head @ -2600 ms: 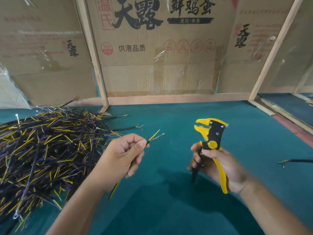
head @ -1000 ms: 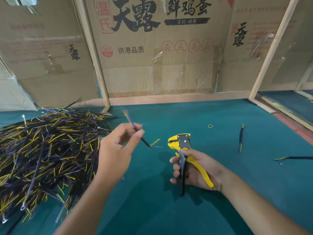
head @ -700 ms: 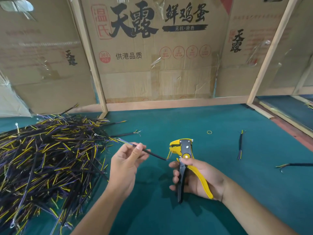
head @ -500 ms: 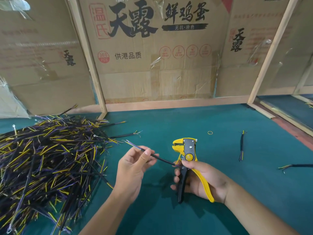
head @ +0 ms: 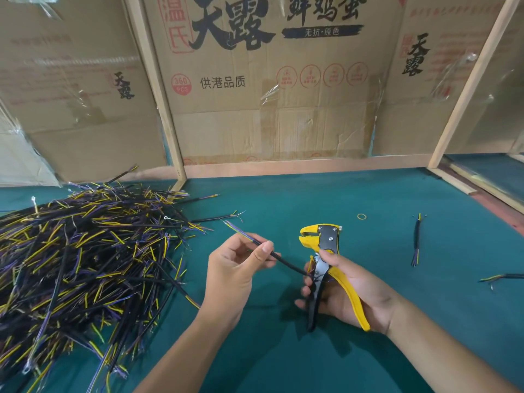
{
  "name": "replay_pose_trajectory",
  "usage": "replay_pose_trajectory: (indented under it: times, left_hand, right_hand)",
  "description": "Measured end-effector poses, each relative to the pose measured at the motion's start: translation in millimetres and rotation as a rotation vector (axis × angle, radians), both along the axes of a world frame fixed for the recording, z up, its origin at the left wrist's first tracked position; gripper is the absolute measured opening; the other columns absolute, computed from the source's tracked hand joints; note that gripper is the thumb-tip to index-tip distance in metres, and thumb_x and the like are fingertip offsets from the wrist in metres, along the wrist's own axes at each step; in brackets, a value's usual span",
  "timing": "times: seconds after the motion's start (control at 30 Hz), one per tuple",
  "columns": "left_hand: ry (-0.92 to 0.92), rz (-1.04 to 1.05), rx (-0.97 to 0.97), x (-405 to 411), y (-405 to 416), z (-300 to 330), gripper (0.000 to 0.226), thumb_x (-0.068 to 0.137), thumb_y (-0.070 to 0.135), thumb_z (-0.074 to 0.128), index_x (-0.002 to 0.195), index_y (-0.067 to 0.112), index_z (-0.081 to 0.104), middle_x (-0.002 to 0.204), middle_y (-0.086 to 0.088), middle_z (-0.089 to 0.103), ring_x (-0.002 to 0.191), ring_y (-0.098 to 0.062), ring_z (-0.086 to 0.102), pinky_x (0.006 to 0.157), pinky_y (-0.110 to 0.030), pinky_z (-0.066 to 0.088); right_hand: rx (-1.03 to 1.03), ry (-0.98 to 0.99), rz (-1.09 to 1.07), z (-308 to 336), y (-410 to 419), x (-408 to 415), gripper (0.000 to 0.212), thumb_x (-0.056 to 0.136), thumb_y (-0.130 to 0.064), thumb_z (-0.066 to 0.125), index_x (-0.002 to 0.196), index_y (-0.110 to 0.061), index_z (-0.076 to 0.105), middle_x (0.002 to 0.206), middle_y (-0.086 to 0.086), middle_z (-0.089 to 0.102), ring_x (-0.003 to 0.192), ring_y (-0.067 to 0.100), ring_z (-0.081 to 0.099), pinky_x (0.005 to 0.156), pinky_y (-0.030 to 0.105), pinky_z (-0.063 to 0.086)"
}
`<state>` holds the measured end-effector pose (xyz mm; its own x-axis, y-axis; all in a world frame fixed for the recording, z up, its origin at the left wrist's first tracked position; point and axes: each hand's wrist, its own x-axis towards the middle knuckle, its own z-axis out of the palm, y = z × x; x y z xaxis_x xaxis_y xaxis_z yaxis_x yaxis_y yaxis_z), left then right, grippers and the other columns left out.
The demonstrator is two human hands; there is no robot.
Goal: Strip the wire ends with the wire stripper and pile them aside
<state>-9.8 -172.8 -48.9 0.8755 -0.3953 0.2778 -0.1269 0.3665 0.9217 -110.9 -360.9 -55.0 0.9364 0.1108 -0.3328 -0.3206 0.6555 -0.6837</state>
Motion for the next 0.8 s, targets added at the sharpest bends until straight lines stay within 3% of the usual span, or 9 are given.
replay_pose_trajectory:
  times: [0.1,0.23,0.33,0.47,0.57,0.7,0.8]
  left_hand:
    - [-0.045,0.012,0.011,-2.0,-0.4,2.3,0.010,0.080,0.025,0.081,0.082,0.018,0.074,0.076,-0.008,0.070,0.073,-0.021,0.070,0.069,-0.026,0.057]
    - [-0.076,0.023,0.004,-5.0,-1.7,6.0,0.008,0.080,0.019,0.079,0.081,0.014,0.073,0.073,-0.007,0.069,0.067,-0.020,0.068,0.066,-0.026,0.057]
    - [-0.096,0.039,-0.011,-7.2,-1.7,8.6,0.010,0.079,0.019,0.081,0.080,0.017,0.071,0.072,-0.006,0.068,0.064,-0.020,0.067,0.063,-0.025,0.056]
    - [-0.113,0.045,-0.018,-10.3,-1.1,10.8,0.015,0.077,0.023,0.082,0.079,0.015,0.070,0.071,-0.007,0.068,0.063,-0.021,0.067,0.063,-0.026,0.056]
    - [-0.096,0.034,-0.008,-9.0,1.8,10.7,0.021,0.075,0.029,0.084,0.079,0.014,0.071,0.072,-0.009,0.069,0.063,-0.022,0.068,0.064,-0.026,0.056]
    - [-0.064,-0.032,0.037,-6.0,3.8,11.3,0.017,0.077,0.024,0.084,0.084,0.015,0.071,0.076,-0.011,0.070,0.069,-0.025,0.070,0.069,-0.028,0.057]
    - [0.075,0.204,-0.021,0.1,6.8,15.0,0.034,0.084,0.005,0.076,0.109,0.019,0.058,0.103,-0.004,0.069,0.094,-0.020,0.068,0.083,-0.029,0.056]
  right_hand:
    - [-0.008,0.009,0.002,0.5,1.1,-0.4,0.040,0.078,-0.036,0.081,0.093,-0.002,0.067,0.084,0.018,0.057,0.078,0.033,0.061,0.089,0.054,0.054]
    - [-0.021,0.021,-0.004,2.5,3.1,-1.3,0.019,0.087,-0.019,0.072,0.091,-0.001,0.065,0.081,0.017,0.056,0.073,0.032,0.061,0.086,0.053,0.055]
    - [-0.045,0.020,-0.016,4.6,5.1,-1.5,0.017,0.082,-0.015,0.074,0.086,-0.002,0.064,0.078,0.016,0.054,0.071,0.031,0.061,0.084,0.052,0.056]
    - [-0.085,0.010,-0.017,4.3,7.0,-2.4,0.011,0.092,-0.011,0.064,0.086,-0.003,0.063,0.078,0.015,0.054,0.071,0.030,0.060,0.087,0.053,0.056]
    - [-0.085,-0.019,-0.003,4.5,8.0,-2.3,0.008,0.086,-0.005,0.070,0.085,-0.003,0.063,0.077,0.014,0.052,0.069,0.029,0.059,0.088,0.054,0.055]
    - [-0.101,-0.051,-0.004,4.9,8.5,-3.7,0.006,0.087,-0.006,0.070,0.085,-0.004,0.065,0.079,0.014,0.052,0.070,0.029,0.059,0.086,0.052,0.055]
    - [-0.133,-0.102,-0.062,3.8,10.4,-4.5,0.005,0.091,-0.007,0.067,0.087,-0.004,0.065,0.079,0.013,0.054,0.072,0.029,0.060,0.085,0.051,0.054]
